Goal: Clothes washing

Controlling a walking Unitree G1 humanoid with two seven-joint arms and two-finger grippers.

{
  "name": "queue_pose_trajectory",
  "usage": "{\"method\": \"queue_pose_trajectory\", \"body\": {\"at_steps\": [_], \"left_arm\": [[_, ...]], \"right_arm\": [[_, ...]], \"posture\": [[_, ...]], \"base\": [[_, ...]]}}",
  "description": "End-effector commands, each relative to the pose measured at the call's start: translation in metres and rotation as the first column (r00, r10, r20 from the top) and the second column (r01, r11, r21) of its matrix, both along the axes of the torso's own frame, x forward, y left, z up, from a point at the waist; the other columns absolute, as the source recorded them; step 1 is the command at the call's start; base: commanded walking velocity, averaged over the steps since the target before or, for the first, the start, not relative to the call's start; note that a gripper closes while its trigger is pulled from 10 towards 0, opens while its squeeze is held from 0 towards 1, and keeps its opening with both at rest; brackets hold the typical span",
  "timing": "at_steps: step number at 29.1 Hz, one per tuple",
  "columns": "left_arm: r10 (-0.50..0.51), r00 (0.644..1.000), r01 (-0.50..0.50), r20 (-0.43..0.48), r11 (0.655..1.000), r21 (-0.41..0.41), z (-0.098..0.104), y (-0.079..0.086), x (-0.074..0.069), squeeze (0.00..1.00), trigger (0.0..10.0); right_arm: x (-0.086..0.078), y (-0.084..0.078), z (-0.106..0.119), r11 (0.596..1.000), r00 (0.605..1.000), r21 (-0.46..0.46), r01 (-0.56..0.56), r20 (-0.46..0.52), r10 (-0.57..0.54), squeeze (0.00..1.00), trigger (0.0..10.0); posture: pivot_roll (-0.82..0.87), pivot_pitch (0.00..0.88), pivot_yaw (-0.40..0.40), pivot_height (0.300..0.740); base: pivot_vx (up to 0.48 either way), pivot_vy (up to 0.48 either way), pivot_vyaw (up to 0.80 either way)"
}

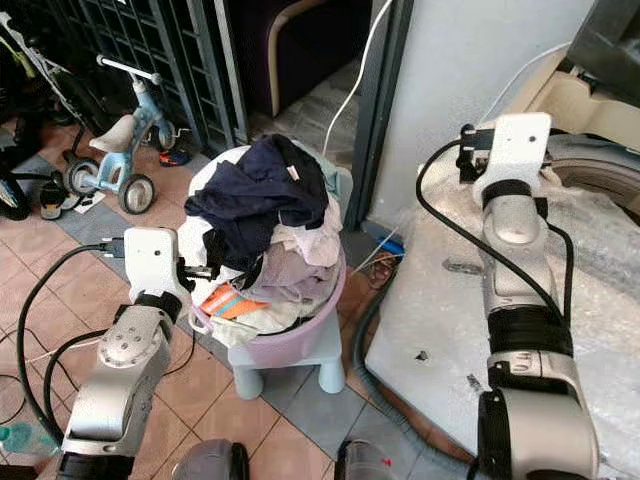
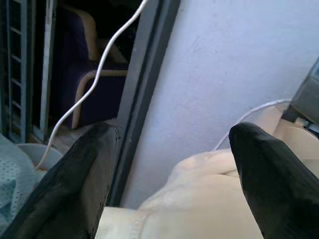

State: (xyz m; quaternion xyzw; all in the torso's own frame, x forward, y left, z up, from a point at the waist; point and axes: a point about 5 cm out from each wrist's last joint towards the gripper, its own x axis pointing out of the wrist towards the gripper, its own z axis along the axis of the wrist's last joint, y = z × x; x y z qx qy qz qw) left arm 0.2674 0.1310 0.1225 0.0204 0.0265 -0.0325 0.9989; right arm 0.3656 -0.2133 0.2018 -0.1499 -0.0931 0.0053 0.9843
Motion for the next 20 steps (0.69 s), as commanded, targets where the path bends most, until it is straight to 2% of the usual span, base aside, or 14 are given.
{"method": "queue_pose_trajectory", "body": {"at_steps": [1,5,6,7,8,9,10,11,12,14,15,18,19,20], "left_arm": [[0.007,1.0,-0.007,0.007,1.0,0.012,0.001,0.001,0.001,0.0,10.0],[-0.006,1.0,0.005,0.011,1.0,0.014,0.002,-0.001,0.002,0.0,10.0],[-0.008,1.0,0.007,0.013,1.0,0.014,0.002,-0.002,0.003,0.0,10.0],[-0.008,1.0,0.007,0.013,1.0,0.014,0.002,-0.002,0.003,0.0,10.0],[-0.007,1.0,0.007,0.013,1.0,0.014,0.002,-0.003,0.002,0.0,10.0],[0.0,1.0,0.0,0.012,1.0,0.012,0.001,-0.002,0.001,0.0,10.0],[0.003,1.0,-0.003,0.012,1.0,0.012,0.001,-0.002,0.0,0.0,10.0],[0.003,1.0,-0.003,0.012,1.0,0.012,0.001,-0.002,0.0,0.0,10.0],[0.01,1.0,-0.01,0.008,1.0,0.012,0.0,-0.001,-0.002,0.0,10.0],[0.013,1.0,-0.013,0.005,1.0,0.011,-0.001,0.0,-0.003,0.0,10.0],[0.02,1.0,-0.02,-0.002,1.0,0.01,-0.003,0.0,-0.004,0.0,10.0],[0.024,1.0,-0.024,-0.005,1.0,0.008,-0.004,0.0,-0.004,0.0,10.0],[0.024,1.0,-0.024,-0.006,1.0,0.007,-0.004,-0.001,-0.004,0.0,10.0],[0.024,1.0,-0.024,-0.006,1.0,0.007,-0.004,-0.001,-0.004,0.0,10.0]], "right_arm": [[0.006,0.018,0.009,0.993,0.994,-0.061,-0.105,-0.009,0.104,0.0,10.0],[0.023,0.032,0.001,0.971,0.979,-0.176,-0.16,-0.157,0.133,0.0,10.0],[0.027,0.031,-0.003,0.962,0.973,-0.225,-0.152,-0.206,0.106,0.0,2.4],[0.029,0.031,-0.005,0.958,0.97,-0.245,-0.147,-0.227,0.09,0.0,0.0],[0.031,0.03,-0.007,0.954,0.967,-0.264,-0.142,-0.244,0.076,0.0,0.0],[0.034,0.027,-0.006,0.919,0.965,-0.369,-0.139,-0.257,0.043,0.0,0.0],[0.035,0.026,-0.006,0.903,0.965,-0.404,-0.142,-0.261,0.035,0.0,0.0],[0.035,0.026,-0.006,0.903,0.965,-0.404,-0.142,-0.261,0.035,0.0,0.0],[0.036,0.022,-0.003,0.878,0.966,-0.457,-0.139,-0.26,0.018,0.0,1.3],[0.037,0.019,-0.001,0.858,0.965,-0.495,-0.139,-0.261,0.006,0.0,1.3],[0.037,0.01,0.002,0.838,0.965,-0.532,-0.121,-0.262,-0.028,0.0,1.9],[0.039,0.002,0.004,0.831,0.961,-0.547,-0.102,-0.271,-0.061,0.0,1.8],[0.038,-0.005,0.005,0.797,0.962,-0.599,-0.084,-0.258,-0.093,0.0,2.3],[0.038,-0.005,0.005,0.797,0.962,-0.599,-0.084,-0.258,-0.093,0.0,2.3]], "posture": [[0.07,0.067,0.025,0.74],[0.07,0.067,0.018,0.74],[0.08,0.068,0.01,0.74],[0.08,0.068,0.01,0.74],[0.08,0.07,0.004,0.74],[0.09,0.072,-0.005,0.74],[0.09,0.072,-0.007,0.74],[0.09,0.072,-0.007,0.74],[0.09,0.074,-0.016,0.74],[0.09,0.075,-0.02,0.74],[0.09,0.076,-0.027,0.74],[0.09,0.076,-0.029,0.74],[0.09,0.074,-0.03,0.74],[0.09,0.074,-0.03,0.74]], "base": [[0.0,0.0,0.0],[0.0,0.0,0.0],[0.0,0.0,0.0],[0.0,0.0,0.0],[0.0,0.0,0.0],[0.0,0.0,0.0],[0.0,0.0,0.0],[0.0,0.0,0.0],[0.0,0.0,0.0],[0.0,0.0,0.0],[0.0,0.0,0.0],[0.0,0.0,0.0],[0.0,0.0,0.0],[0.0,0.0,0.0]]}}
